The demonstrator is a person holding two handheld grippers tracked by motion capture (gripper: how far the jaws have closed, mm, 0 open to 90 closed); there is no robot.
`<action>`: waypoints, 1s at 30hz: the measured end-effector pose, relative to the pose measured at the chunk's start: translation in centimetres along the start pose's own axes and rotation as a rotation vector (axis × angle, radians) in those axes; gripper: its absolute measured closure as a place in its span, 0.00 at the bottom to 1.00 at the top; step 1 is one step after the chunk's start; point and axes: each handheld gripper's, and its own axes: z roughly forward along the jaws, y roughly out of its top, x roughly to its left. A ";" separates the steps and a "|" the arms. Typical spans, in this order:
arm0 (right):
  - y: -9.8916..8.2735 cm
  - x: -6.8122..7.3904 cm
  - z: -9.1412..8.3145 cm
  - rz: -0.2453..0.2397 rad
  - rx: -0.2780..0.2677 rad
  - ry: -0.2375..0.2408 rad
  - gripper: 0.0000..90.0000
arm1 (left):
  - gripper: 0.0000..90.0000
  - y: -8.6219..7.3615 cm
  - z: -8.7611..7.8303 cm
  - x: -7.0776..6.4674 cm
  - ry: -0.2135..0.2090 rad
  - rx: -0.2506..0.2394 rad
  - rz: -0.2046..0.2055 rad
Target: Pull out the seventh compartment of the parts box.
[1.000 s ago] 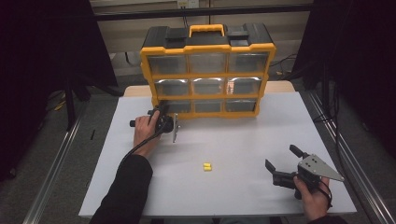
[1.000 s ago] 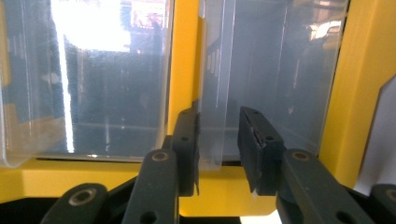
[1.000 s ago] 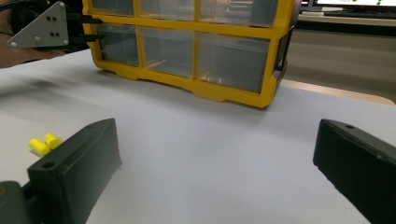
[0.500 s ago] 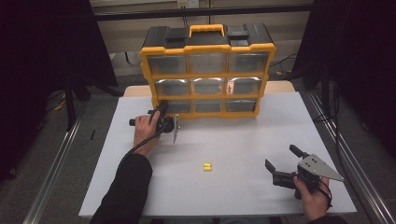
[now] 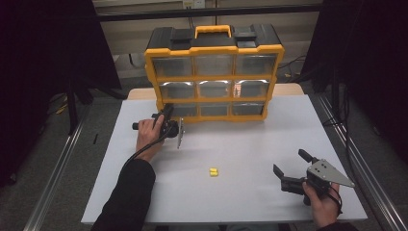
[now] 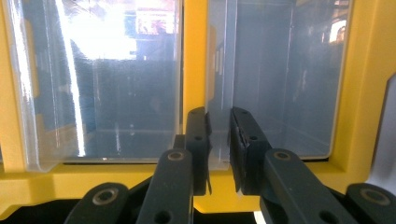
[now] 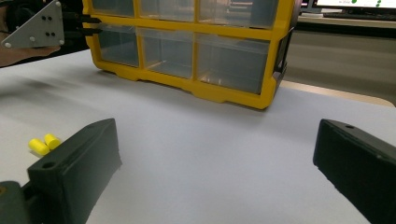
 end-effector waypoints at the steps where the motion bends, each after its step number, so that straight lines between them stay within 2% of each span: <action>1: 0.0 0.0 0.0 -0.002 -0.002 0.000 0.00 | 0.88 0.0 0.0 -0.1 0.000 -0.005 -0.008; 6: 0.0 0.0 0.0 -0.003 -0.006 0.002 0.00 | 0.88 0.0 -0.4 -0.2 0.006 -0.011 -0.005; 9: 0.0 0.0 0.0 -0.005 -0.004 0.001 0.00 | 0.88 0.0 -0.6 -0.1 0.010 -0.007 0.014; 10: 0.0 0.0 0.0 -0.007 -0.003 0.000 0.00 | 0.88 0.0 -0.7 -0.2 0.010 -0.007 0.001; 12: 0.0 0.0 0.0 -0.007 -0.004 -0.001 0.00 | 0.88 0.0 -0.9 -0.2 0.010 -0.012 0.002; 13: 0.0 0.0 0.0 -0.006 -0.003 -0.001 0.00 | 0.88 0.0 -1.0 -0.1 0.012 -0.011 0.017; 14: 0.0 0.1 0.0 -0.005 -0.003 -0.001 0.00 | 0.88 0.0 -1.0 -0.3 0.012 -0.016 0.003; 16: 0.0 0.1 0.0 -0.006 -0.003 -0.001 0.00 | 0.88 0.0 -1.2 -0.2 0.019 -0.017 0.023; 18: 0.0 0.1 0.0 -0.006 -0.002 0.001 0.00 | 0.88 0.0 -1.4 -0.4 0.017 -0.017 -0.007; 20: 0.0 0.1 0.0 -0.008 -0.002 0.005 0.00 | 0.88 0.1 -1.5 -0.5 0.022 -0.015 0.007; 30: 0.0 0.1 0.0 -0.010 -0.001 0.005 0.00 | 0.88 0.1 -2.3 -0.9 0.040 -0.016 -0.011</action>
